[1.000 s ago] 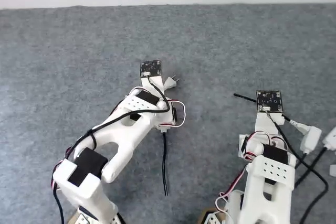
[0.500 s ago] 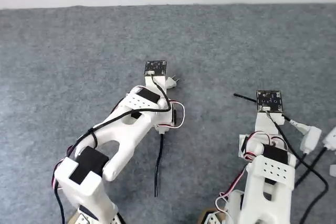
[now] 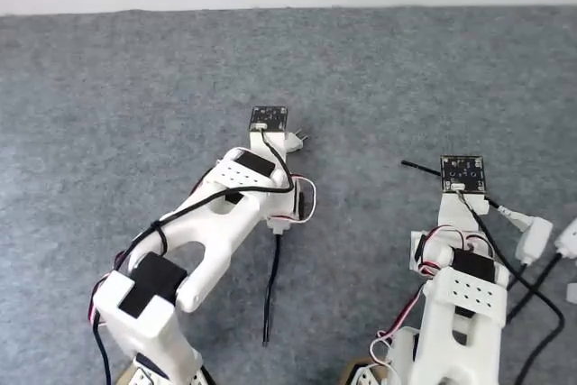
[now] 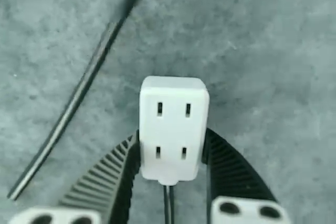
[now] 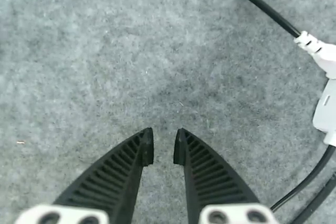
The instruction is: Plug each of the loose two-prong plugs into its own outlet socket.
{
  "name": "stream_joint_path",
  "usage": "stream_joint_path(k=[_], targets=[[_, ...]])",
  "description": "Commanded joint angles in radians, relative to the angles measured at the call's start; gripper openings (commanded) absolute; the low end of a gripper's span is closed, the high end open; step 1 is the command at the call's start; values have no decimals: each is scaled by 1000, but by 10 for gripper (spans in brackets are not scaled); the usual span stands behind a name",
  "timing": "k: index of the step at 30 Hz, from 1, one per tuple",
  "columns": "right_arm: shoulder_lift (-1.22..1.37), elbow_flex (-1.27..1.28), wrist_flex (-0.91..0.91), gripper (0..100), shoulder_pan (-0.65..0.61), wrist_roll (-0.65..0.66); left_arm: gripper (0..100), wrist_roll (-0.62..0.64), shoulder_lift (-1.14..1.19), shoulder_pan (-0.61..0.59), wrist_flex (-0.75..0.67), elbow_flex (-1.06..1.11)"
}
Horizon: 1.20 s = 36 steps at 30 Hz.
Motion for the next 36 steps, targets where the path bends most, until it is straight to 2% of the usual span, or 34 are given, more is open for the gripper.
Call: stream_joint_path(k=[1,6,9,17,21,24,28,36], targets=[[-13,-9,-8,84,7,-11,173,-25,-123,3,40,-19],[-12,-9,-8,84,5,-11,178,-77,-311,-23,8,79],[-12,-9,-8,84,5,-11,178,-80,-350,-23,-12,117],[-12,-8,-5,84,5,-11,179,-72,-109,-15,-72,99],[-12,-8,-4,84,7,-11,180,-78,-28,-20,-21,1],[-12,-8,-4,84,7,-11,238,-80,-11,-18,-21,-8],[-12,-8,-4,84,7,-11,383,-78,-9,-8,-21,-8],[-12,-8,-7,84,7,-11,393,-78,-103,-12,11,-2]])
